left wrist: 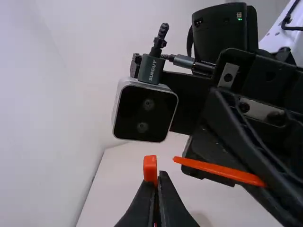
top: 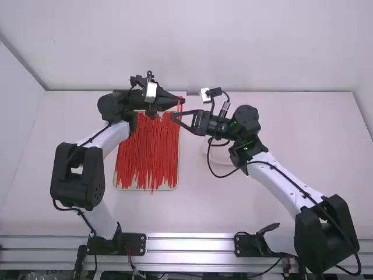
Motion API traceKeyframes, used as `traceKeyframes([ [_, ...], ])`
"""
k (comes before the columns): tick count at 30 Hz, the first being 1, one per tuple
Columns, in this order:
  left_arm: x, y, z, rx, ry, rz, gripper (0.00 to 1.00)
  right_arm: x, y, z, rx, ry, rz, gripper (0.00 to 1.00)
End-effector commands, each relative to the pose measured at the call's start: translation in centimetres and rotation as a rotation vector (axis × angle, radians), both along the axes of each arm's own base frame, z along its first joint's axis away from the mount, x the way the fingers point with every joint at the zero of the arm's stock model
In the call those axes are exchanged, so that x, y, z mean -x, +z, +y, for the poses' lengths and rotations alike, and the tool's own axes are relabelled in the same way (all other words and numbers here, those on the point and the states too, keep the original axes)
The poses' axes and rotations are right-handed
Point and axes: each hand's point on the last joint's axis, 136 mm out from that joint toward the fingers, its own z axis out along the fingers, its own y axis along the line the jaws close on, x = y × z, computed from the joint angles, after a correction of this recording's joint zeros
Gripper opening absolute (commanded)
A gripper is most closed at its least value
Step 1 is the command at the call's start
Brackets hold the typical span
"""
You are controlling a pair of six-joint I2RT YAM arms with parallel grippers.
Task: Fasten the cable tie
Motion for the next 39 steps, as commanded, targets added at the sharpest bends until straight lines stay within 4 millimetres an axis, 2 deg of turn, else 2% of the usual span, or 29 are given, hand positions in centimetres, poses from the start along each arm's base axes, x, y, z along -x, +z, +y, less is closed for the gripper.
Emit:
traceKeyframes([
  [1,0.0,0.2,-0.2,0.012,0.003,-0.015,0.02,0.0,0.1,-0.2,-0.002,-0.004,-0.005,0.0],
  [22,0.0,0.2,-0.2,0.012,0.003,-0.011,0.01,-0.2,0.0,-0.2,-0.001,-0.014,0.0,0.0],
  [27,0.0,0.2,-0.2,0.012,0.003,-0.011,0.01,-0.8,-1.1,-0.3,0.031,-0.041,0.039,0.0],
  [33,0.1,0.1,-0.2,0.009,0.001,-0.004,0.01,-0.6,-0.1,-0.5,0.003,-0.026,0.011,0.0],
  [39,0.1,0.1,-0.2,0.009,0.001,-0.006,0.01,-0.7,-0.2,-0.5,0.004,-0.03,0.013,0.0],
])
